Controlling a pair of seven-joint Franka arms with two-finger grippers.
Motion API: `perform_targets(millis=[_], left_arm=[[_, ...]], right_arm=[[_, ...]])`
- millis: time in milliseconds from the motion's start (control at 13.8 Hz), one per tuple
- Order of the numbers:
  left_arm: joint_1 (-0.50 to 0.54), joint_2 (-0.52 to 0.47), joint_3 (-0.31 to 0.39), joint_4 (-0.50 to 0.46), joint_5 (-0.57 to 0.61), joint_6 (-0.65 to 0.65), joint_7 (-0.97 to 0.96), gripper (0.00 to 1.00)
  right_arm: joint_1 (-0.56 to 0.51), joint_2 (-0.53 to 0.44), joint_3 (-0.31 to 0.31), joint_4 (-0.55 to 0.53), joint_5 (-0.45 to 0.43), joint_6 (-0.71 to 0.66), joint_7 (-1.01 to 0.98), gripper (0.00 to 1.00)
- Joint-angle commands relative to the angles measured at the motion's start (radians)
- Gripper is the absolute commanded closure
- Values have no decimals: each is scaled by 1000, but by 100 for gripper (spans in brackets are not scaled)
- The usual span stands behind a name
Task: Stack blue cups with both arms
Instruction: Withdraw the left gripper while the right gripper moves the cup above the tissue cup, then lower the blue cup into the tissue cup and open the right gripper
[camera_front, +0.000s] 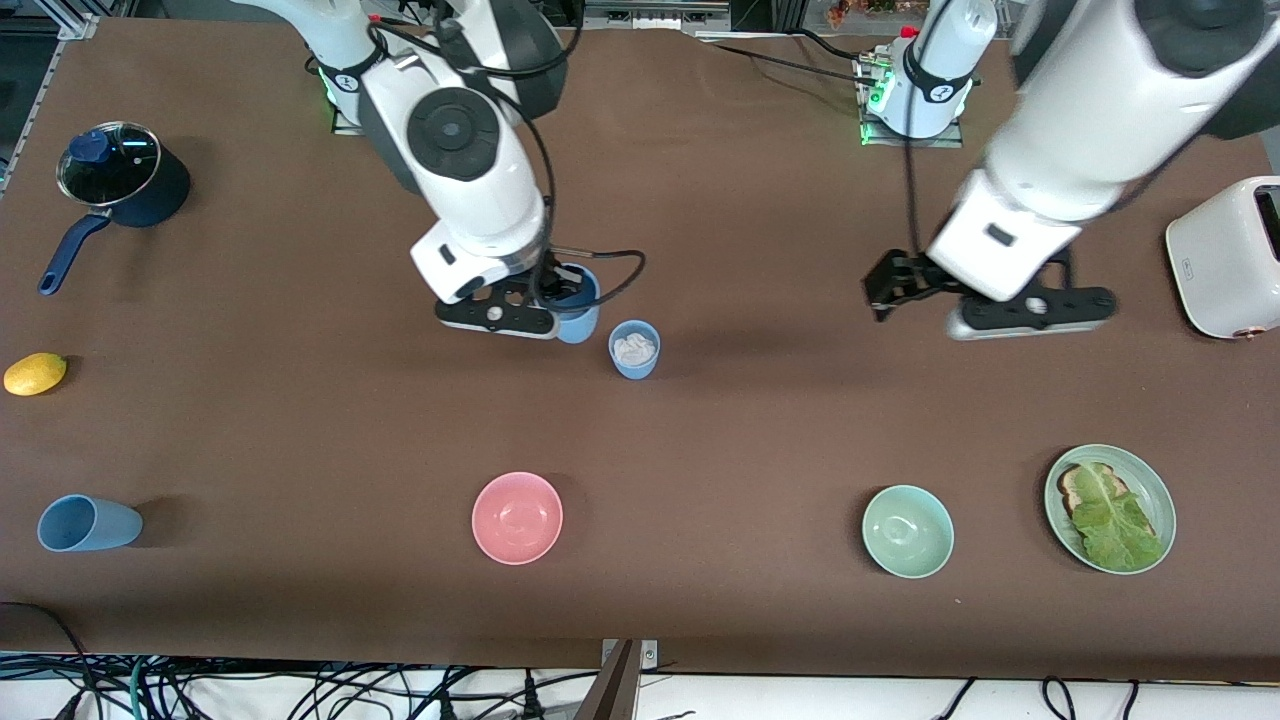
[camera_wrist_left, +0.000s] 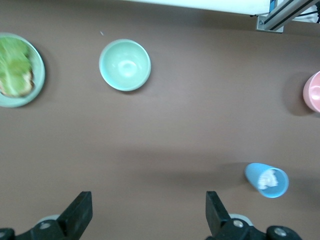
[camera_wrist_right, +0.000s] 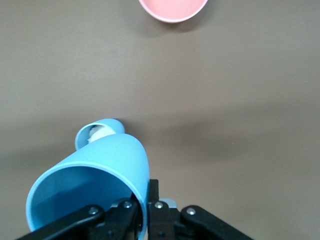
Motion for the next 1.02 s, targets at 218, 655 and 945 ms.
perform_targets(millis=[218,655,945], left_arm=[[191,-54,-5,-27,-15,-5,314,0],[259,-184,7,-114,-1,-5,402,0],[314,-244,5,-151,-1,-7,451,0]], right_arm=[[59,114,-8,88,3,59,118,100],[84,157,-8,75,-20,96,140,100],[87,175,-8,74,-21,113,140,100]])
